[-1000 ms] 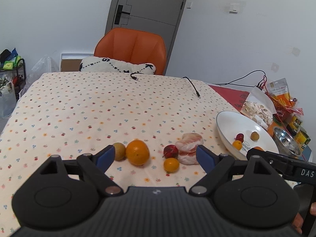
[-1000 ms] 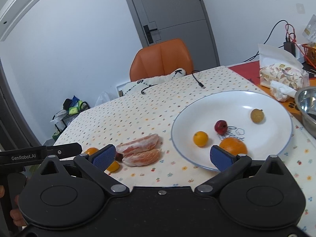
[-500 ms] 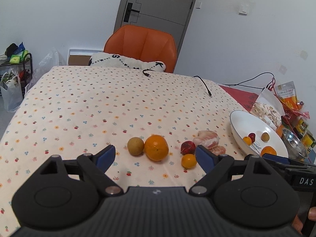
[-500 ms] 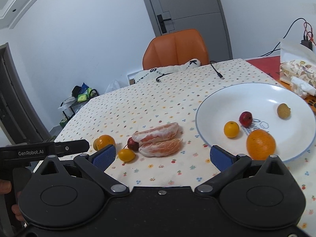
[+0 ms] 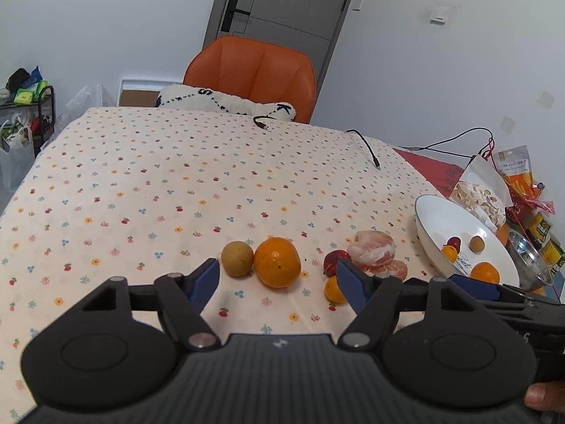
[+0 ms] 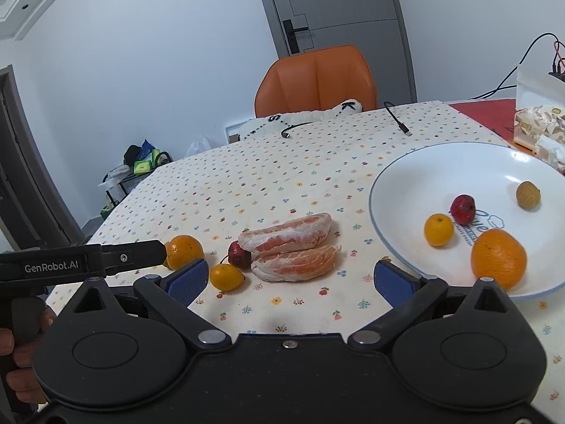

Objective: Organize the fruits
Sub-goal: 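Move both tools back over the remaining fruits, then grasp the large orange with the left tool while the right tool grasps a grapefruit segment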

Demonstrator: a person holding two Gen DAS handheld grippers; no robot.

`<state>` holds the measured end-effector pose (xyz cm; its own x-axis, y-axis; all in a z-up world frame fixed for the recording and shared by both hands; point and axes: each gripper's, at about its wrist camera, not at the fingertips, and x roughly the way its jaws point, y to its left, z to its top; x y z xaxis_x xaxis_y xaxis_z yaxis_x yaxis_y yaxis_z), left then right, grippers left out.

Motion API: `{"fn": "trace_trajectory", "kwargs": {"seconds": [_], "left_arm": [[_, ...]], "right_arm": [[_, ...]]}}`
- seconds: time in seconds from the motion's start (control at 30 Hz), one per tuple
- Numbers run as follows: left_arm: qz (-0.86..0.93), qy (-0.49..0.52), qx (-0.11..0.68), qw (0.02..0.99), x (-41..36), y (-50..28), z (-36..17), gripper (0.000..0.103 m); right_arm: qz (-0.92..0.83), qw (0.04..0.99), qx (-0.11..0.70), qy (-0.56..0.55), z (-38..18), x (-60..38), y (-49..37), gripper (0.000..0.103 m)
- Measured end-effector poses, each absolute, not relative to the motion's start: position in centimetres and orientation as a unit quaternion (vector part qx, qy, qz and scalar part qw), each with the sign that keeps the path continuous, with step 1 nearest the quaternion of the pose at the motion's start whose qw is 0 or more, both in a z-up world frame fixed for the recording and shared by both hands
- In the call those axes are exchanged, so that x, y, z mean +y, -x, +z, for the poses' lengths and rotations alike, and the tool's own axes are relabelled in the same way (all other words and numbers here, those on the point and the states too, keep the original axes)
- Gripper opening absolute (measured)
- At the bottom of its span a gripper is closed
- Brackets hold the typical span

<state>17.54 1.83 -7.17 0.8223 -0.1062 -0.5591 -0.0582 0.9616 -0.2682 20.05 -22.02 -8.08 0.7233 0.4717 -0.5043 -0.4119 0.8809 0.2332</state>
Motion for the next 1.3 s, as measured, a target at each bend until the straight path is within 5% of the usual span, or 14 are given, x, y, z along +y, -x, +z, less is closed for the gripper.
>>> {"fn": "trace_trajectory", "kwargs": {"seconds": [0.7, 0.9, 1.17, 1.3], "left_arm": [[-0.016, 0.161, 0.299, 0.941, 1.5, -19.5, -8.3, 0.071], [-0.014, 0.153, 0.299, 0.942, 1.1, -19.9, -8.7, 0.061], [-0.003, 0.143, 0.298, 0.944, 0.6, -20.1, -8.8, 0.056], [0.008, 0.144, 0.298, 0.943, 0.6, -20.0, -8.9, 0.040]], "right_arm": [[0.231, 0.931, 0.283, -0.011, -9.0, -20.0, -21.6, 0.093], [0.223, 0.928, 0.297, -0.006, -9.3, -19.4, -22.1, 0.075], [0.218, 0.928, 0.304, 0.007, -9.8, -18.4, -22.5, 0.074], [0.211, 0.929, 0.303, 0.020, -9.9, -17.7, -22.7, 0.072]]}}
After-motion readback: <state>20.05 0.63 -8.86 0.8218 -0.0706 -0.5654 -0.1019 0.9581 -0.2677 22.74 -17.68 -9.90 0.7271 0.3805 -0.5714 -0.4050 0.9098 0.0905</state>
